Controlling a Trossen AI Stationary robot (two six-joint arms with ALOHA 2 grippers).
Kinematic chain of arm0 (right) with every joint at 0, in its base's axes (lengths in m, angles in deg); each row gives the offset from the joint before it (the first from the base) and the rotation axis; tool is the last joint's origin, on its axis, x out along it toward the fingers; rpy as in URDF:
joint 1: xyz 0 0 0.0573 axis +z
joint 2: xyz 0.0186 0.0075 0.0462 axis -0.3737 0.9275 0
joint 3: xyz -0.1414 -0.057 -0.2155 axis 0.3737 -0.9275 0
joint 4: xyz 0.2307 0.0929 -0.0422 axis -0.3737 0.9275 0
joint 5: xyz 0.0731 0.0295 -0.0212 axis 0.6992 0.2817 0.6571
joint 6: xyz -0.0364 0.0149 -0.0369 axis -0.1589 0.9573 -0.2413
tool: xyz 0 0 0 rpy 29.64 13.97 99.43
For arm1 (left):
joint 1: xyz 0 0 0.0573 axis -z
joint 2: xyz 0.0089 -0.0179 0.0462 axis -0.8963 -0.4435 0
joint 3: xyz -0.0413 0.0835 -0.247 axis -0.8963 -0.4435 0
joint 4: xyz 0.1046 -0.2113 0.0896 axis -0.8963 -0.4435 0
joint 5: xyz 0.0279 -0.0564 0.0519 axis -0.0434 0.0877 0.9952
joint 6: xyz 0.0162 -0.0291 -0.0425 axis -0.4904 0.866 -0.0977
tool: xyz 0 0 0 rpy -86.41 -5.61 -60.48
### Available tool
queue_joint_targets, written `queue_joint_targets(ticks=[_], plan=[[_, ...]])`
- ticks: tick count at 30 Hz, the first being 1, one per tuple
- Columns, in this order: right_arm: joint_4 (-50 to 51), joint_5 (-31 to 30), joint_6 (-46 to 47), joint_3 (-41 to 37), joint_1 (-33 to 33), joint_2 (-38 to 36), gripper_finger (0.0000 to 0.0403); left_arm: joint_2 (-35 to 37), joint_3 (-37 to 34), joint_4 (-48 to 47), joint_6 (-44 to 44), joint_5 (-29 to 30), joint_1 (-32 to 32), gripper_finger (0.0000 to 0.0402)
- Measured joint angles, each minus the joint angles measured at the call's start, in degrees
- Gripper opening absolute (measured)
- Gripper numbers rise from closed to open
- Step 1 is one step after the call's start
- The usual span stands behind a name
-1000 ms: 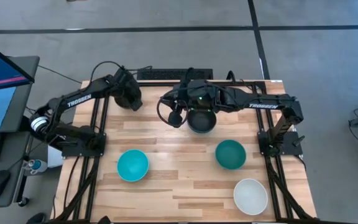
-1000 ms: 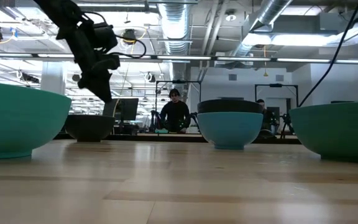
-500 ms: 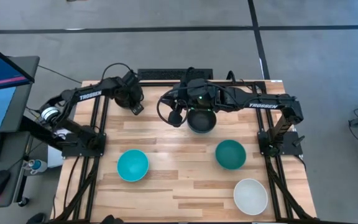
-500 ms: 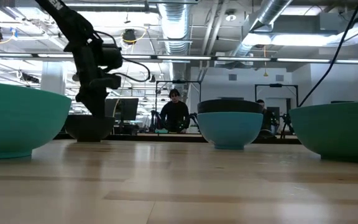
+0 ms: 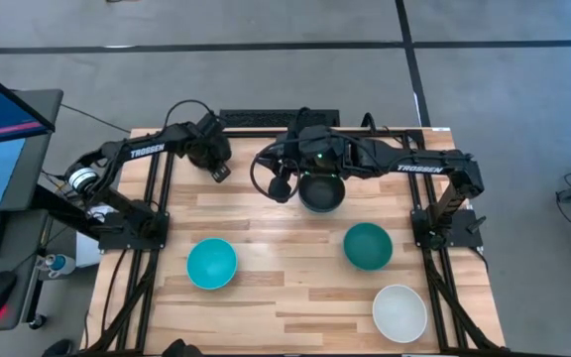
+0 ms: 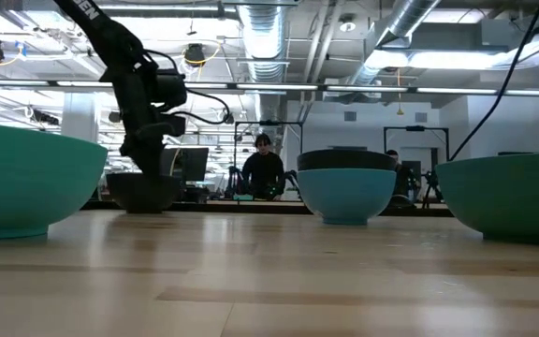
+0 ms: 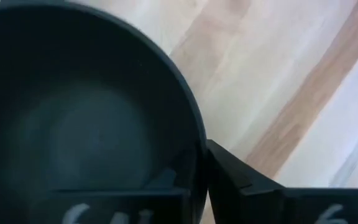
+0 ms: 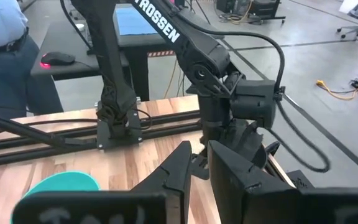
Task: Nest bowls inside each other
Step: Stack the left black bowl on the black bowl
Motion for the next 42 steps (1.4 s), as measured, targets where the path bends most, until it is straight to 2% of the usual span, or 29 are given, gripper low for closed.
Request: queue_joint_targets(ticks=[10,15,20,24,29,35,42], plan=[[5.1,-0.1,1.0,0.0,1.4,0.0,0.0077,0.4,0.2,-3.3,1.1,-0.7,2.6,0.0003],[6.5,-0.1,3.5,0.0,1.6,0.0,0.0077,0.4,3.3,-8.7,1.4,0.0,8.4,0.0001],[6.9,-0.1,3.5,0.0,1.9,-1.9,0.0077,0.9,8.9,-9.7,2.7,-1.1,14.8,0.0],[11.3,0.0,3.5,-0.2,1.9,-4.1,0.0077,1.0,13.7,-9.8,4.6,-3.8,18.8,0.0],[12.3,-0.1,5.7,-7.8,1.8,-10.2,0.0077,1.0,20.0,-9.9,5.4,-4.9,23.3,0.0],[-0.7,-0.1,8.9,-25.0,1.4,-21.3,0.0077,1.0,26.2,-9.6,6.3,-5.8,26.9,0.0],[-9.1,-0.1,13.9,-43.6,1.9,-33.7,0.0077,0.9,30.9,-8.3,9.1,-2.2,31.6,0.0]])
